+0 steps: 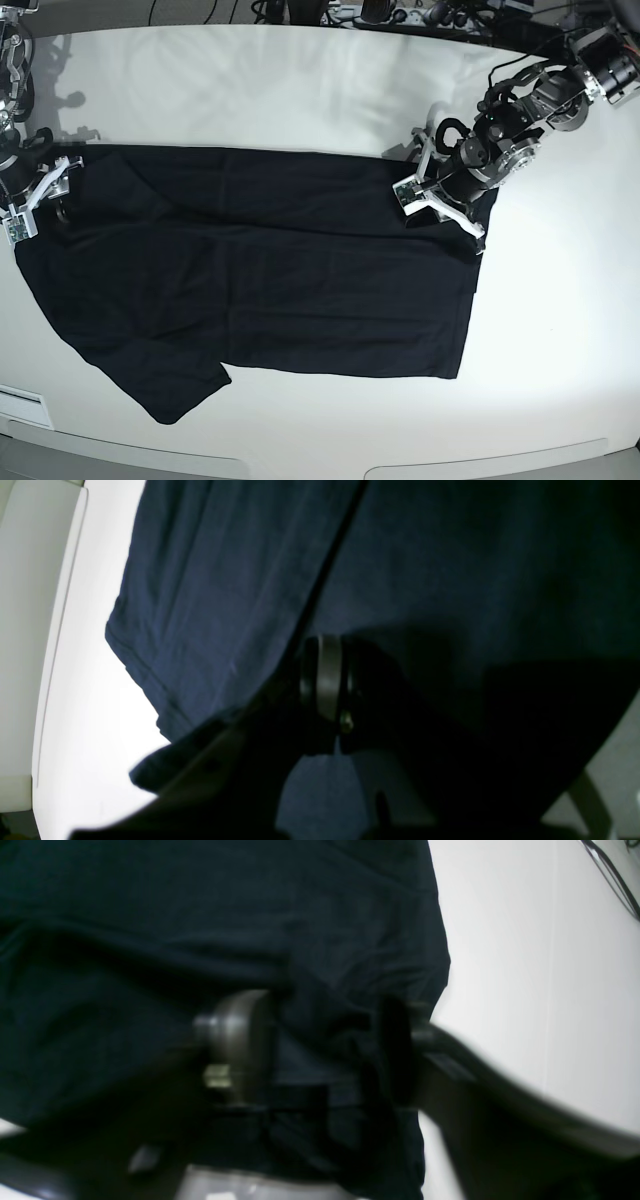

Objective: Fold the T-shirt properly
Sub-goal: 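Lay the folded edge down and release both grippers, then drag the shirt with both grippers toward the robot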

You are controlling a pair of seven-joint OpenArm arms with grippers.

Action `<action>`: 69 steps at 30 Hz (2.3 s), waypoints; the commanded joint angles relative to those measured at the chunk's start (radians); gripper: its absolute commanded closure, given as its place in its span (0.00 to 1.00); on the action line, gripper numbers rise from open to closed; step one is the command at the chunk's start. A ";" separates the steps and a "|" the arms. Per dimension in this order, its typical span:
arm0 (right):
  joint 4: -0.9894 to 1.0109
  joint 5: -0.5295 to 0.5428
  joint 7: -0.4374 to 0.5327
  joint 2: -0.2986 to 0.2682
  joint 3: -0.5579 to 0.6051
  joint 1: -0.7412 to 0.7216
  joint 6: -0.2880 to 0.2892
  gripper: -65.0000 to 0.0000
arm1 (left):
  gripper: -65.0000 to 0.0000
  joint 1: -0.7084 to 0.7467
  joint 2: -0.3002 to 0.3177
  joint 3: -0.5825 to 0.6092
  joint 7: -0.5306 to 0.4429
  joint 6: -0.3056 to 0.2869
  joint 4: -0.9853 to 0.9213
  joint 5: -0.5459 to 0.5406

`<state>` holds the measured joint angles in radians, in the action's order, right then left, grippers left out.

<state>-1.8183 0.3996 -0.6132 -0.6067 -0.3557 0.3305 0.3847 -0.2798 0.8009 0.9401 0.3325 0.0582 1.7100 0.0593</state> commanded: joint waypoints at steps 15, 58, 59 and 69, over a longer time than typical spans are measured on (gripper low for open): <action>-0.018 0.066 0.029 -0.008 -0.010 -0.009 -0.015 1.00 | 1.00 -0.085 -0.034 -0.013 -0.019 -0.040 -0.091 0.024; -0.067 0.023 -0.111 0.009 -0.050 0.517 0.013 1.00 | 1.00 0.358 0.269 -0.013 0.301 -0.192 0.377 -0.040; -0.067 0.023 -0.111 0.008 -0.050 0.528 0.003 1.00 | 1.00 0.367 0.274 -0.013 0.301 -0.183 0.383 -0.021; -0.119 0.024 -0.208 0.009 -0.050 0.542 -0.056 1.00 | 1.00 0.368 0.277 -0.013 0.297 -0.063 0.383 0.208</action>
<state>-1.9347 0.4450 -0.7834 -0.5842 -0.3973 0.8562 0.3397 0.0910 1.0538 0.9310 0.5930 -0.0082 2.0926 0.2604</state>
